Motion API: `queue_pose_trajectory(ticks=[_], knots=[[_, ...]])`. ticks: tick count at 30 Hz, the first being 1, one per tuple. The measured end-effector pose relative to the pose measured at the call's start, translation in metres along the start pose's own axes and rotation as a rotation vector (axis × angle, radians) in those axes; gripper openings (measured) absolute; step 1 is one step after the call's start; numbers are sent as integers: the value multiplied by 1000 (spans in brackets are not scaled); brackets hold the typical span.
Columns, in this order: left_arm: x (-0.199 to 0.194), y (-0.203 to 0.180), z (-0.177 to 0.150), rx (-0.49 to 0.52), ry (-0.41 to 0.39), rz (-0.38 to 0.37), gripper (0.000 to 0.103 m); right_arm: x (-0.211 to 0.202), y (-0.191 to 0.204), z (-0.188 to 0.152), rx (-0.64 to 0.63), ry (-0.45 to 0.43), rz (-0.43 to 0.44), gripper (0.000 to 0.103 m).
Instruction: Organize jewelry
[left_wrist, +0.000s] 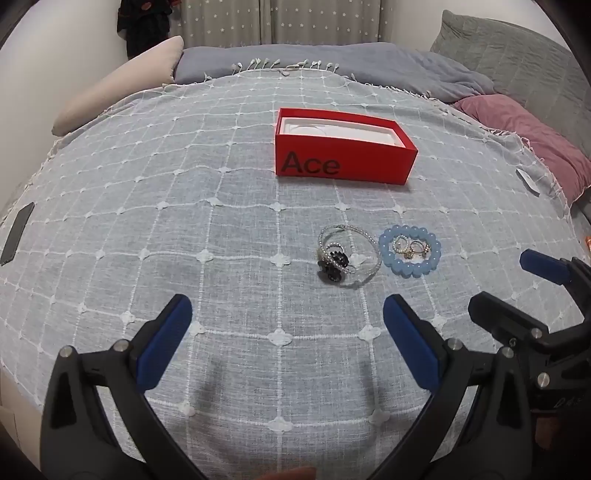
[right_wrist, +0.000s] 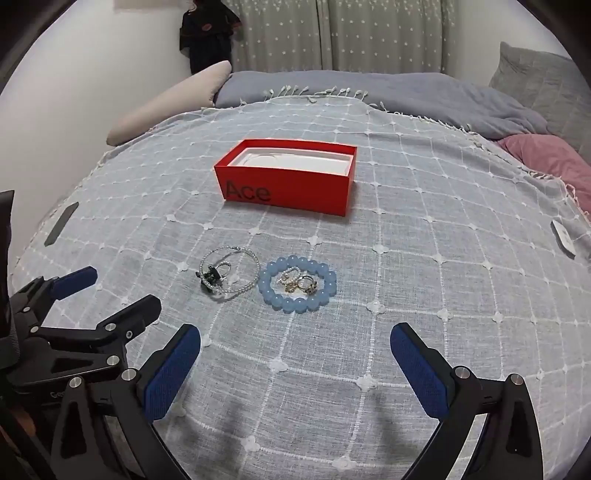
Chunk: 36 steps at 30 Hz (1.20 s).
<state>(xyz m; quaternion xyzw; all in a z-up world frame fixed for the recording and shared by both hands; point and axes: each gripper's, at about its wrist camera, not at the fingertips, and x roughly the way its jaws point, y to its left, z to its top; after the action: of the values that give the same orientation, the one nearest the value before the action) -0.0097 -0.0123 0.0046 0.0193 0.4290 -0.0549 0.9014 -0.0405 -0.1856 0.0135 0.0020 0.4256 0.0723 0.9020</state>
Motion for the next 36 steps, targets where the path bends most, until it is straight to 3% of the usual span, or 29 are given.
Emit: queue_pose_trajectory(ticks=[10, 15, 36], knots=[[-1, 0, -1, -4, -7, 1, 103, -6, -4, -1, 23, -79, 6, 103], [-1, 1, -1, -5, -14, -3, 103, -5, -1, -3, 7, -35, -9, 103], [0, 1, -2, -7, -11, -14, 103, -4, 2, -4, -33, -48, -17, 103]])
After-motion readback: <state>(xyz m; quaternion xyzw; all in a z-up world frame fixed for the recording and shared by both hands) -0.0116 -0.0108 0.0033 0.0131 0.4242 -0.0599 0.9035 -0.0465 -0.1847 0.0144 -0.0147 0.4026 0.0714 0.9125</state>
